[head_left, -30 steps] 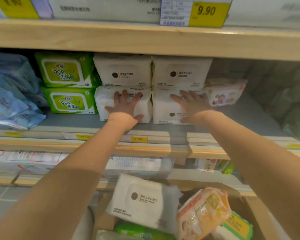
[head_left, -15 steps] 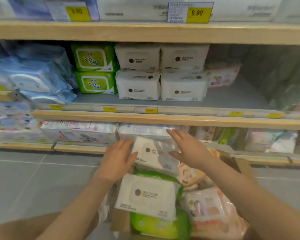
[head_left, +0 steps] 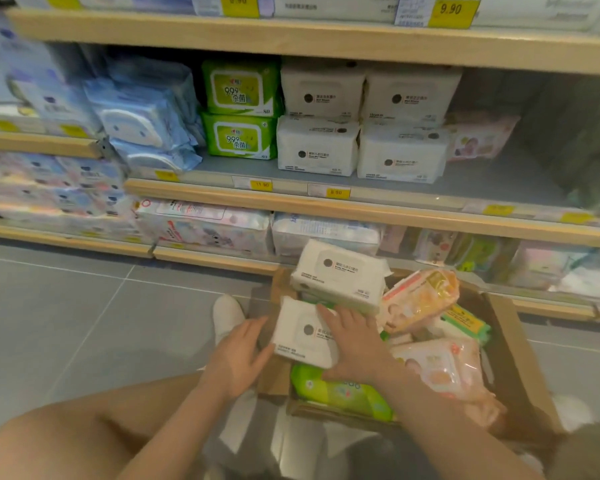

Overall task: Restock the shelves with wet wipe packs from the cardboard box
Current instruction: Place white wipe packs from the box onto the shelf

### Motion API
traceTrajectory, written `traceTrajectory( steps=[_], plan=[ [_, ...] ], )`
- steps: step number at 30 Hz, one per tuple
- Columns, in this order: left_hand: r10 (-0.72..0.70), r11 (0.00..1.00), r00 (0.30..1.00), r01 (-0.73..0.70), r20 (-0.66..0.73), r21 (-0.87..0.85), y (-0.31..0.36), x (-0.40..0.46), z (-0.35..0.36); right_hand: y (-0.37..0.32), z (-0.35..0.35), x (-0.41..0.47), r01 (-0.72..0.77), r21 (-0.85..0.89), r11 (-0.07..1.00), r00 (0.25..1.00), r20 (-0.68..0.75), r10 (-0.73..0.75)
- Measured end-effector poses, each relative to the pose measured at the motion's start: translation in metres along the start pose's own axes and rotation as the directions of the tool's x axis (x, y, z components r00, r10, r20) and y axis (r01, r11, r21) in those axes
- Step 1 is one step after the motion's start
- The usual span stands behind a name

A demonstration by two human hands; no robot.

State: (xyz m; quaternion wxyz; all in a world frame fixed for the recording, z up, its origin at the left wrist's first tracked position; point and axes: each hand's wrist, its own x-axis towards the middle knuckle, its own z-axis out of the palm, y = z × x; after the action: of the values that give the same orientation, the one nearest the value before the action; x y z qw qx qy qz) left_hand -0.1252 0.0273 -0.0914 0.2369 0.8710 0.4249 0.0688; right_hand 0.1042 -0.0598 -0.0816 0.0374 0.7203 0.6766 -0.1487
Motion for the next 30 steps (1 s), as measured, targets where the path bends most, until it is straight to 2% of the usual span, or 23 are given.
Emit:
traceTrajectory(
  steps=[5, 9, 11, 14, 17, 19, 21, 23, 26, 28, 30],
  plan=[
    [0.023, 1.0, 0.992, -0.02, 0.122, -0.021, 0.003, 0.008, 0.004, 0.002, 0.005, 0.0, 0.025, 0.041, 0.999, 0.994, -0.109, -0.02],
    [-0.01, 0.973, 0.985, 0.049, 0.172, -0.224, 0.008, 0.017, 0.002, 0.007, 0.004, -0.014, 0.097, -0.019, 0.995, 0.971, -0.22, -0.099],
    [-0.029, 0.917, 0.98, 0.104, 0.197, -0.384, 0.012, 0.021, 0.002, 0.009, 0.002, -0.022, 0.142, -0.052, 0.989, 0.95, -0.274, -0.15],
    [-0.057, 0.742, 0.977, 0.18, 0.207, -0.646, 0.029, 0.026, -0.002, 0.009, -0.006, -0.032, 0.178, -0.115, 0.977, 0.922, -0.328, -0.206],
    [-0.105, 0.608, 0.975, 0.219, 0.196, -0.763, 0.039, 0.033, -0.005, 0.009, -0.014, -0.037, 0.192, -0.148, 0.97, 0.906, -0.353, -0.233],
    [-0.104, 0.579, 0.98, 0.197, 0.168, -0.791, 0.044, 0.034, -0.01, 0.011, -0.017, -0.042, 0.181, -0.117, 0.977, 0.913, -0.349, -0.211],
    [-0.096, 0.587, 0.985, 0.173, 0.144, -0.791, 0.047, 0.036, -0.013, 0.014, -0.025, -0.044, 0.184, -0.029, 0.983, 0.932, -0.313, -0.183],
    [-0.045, 0.62, 0.992, 0.122, 0.12, -0.775, 0.053, 0.036, -0.019, 0.019, -0.042, -0.04, 0.161, 0.145, 0.976, 0.962, -0.245, -0.122],
    [0.044, 0.658, 0.989, 0.075, 0.138, -0.749, 0.063, 0.037, -0.025, 0.029, -0.073, -0.03, 0.031, 0.434, 0.9, 0.999, 0.012, -0.04],
    [0.087, 0.658, 0.986, 0.053, 0.145, -0.751, 0.071, 0.036, -0.026, 0.033, -0.085, -0.026, -0.056, 0.52, 0.852, 0.979, 0.196, -0.054],
    [0.113, 0.66, 0.983, 0.034, 0.144, -0.75, 0.077, 0.036, -0.026, 0.034, -0.086, -0.028, -0.097, 0.558, 0.824, 0.968, 0.245, -0.052]
  ],
)
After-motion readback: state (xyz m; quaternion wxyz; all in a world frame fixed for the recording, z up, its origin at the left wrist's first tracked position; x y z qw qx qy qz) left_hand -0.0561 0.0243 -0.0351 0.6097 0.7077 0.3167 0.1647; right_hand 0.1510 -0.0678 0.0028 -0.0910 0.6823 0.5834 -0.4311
